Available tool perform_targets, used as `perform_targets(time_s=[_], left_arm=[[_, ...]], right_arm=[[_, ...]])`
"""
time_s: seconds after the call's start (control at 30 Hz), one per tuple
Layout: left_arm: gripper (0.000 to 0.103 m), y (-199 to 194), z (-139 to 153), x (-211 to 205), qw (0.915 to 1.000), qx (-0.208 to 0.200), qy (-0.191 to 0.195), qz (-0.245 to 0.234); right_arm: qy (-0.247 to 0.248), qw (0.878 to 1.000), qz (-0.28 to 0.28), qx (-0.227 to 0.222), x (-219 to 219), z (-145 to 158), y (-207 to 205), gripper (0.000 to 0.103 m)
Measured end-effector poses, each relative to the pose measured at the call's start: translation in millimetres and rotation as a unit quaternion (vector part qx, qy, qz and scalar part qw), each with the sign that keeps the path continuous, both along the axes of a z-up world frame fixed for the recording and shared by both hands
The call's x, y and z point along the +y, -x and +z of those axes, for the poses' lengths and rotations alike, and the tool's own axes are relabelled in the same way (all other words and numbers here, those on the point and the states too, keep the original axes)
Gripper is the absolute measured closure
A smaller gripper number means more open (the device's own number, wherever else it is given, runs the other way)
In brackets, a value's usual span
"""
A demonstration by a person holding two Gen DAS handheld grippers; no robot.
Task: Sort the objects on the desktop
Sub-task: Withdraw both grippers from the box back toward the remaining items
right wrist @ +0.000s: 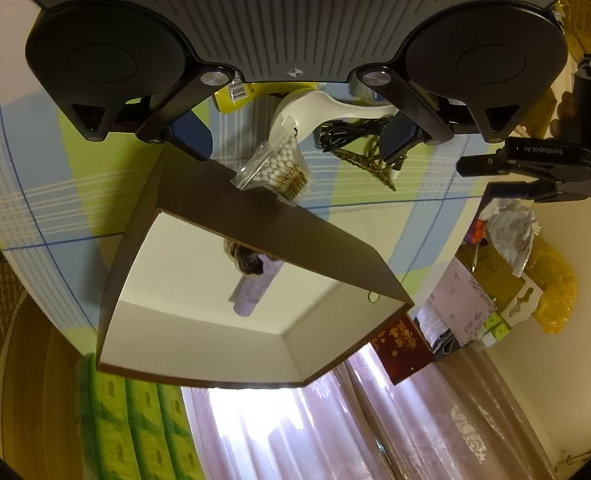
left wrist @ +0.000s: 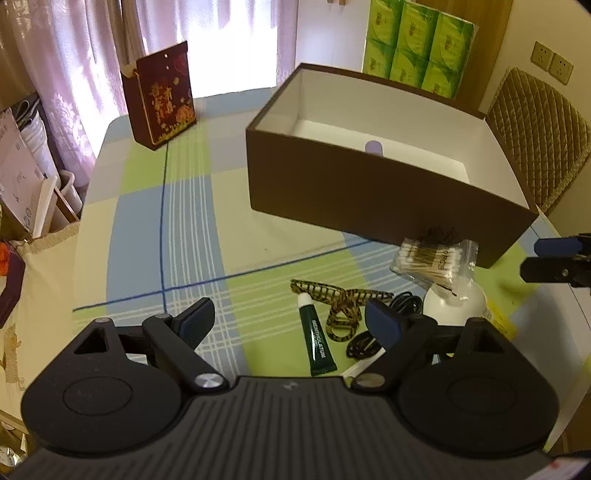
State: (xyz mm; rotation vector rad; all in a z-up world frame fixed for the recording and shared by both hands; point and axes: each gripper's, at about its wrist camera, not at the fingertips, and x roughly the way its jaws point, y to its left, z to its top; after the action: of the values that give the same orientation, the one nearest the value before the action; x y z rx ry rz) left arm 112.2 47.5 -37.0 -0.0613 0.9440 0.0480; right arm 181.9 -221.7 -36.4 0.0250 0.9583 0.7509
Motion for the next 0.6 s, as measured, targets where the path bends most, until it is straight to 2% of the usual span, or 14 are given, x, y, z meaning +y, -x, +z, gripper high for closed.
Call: perform_targets(time_s=[0.33, 0.6], left_arm=[[0.017, -5, -12, -9, 0.9999, 0.016, 0.002, -0.007], [0.017, -11, -21, -9, 0.9996, 0.029, 0.003, -0.005]], right_arm=[[0.013, 1.000, -0.008, 0.008, 9, -15, -5, 0.009], [0.026, 0.999, -0.014, 0.015, 17, -29, -8, 0.019]])
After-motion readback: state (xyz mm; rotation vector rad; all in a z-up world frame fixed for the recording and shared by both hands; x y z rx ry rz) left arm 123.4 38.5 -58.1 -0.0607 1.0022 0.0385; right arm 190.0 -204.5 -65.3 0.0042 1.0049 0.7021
